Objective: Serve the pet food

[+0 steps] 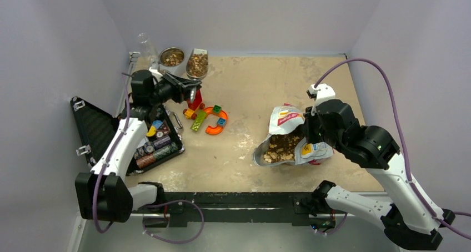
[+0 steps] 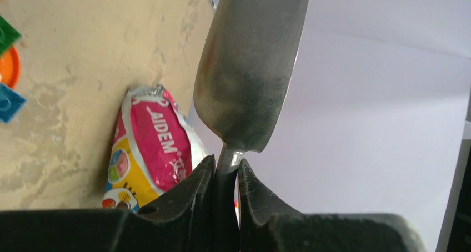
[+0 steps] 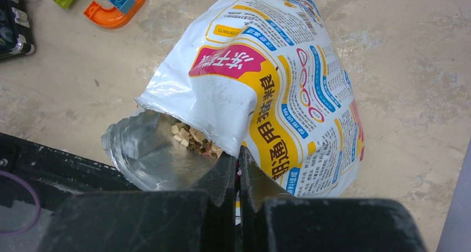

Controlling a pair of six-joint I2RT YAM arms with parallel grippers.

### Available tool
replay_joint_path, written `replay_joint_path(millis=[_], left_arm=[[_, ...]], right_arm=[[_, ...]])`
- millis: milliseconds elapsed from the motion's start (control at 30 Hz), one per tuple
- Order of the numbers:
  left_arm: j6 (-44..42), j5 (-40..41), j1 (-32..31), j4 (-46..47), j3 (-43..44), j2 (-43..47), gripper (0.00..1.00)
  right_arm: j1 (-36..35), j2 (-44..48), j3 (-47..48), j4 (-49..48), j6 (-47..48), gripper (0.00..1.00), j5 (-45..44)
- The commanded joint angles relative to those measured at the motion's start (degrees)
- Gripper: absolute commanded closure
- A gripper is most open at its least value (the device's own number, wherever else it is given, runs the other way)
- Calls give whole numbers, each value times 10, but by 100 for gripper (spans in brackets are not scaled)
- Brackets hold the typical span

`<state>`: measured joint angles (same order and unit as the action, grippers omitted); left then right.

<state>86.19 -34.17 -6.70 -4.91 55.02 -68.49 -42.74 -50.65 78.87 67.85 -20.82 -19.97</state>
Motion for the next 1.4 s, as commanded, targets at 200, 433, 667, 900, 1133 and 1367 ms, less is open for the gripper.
replay_joint_path(millis=[200, 433, 667, 900, 1133, 1367], left_arm=[[-21, -84, 180, 142, -37, -46, 100], [-25, -72, 221, 148, -47, -108, 100], [-35, -65, 253, 101, -17, -170, 100], [-38, -65, 269, 52, 25, -235, 100], [-36, -70, 276, -2, 91, -297, 100], [-35, -81, 277, -133, 172, -349, 100]], right_arm=[[-1, 14, 14, -40, -21, 100, -20], [-1, 9, 15, -34, -21, 100, -25], [-1, 1, 20, -34, -13, 100, -30], [-1, -1, 19, -36, -21, 100, -35], [-1, -5, 14, -37, -40, 100, -41], [-1, -12, 7, -46, -57, 100, -46]])
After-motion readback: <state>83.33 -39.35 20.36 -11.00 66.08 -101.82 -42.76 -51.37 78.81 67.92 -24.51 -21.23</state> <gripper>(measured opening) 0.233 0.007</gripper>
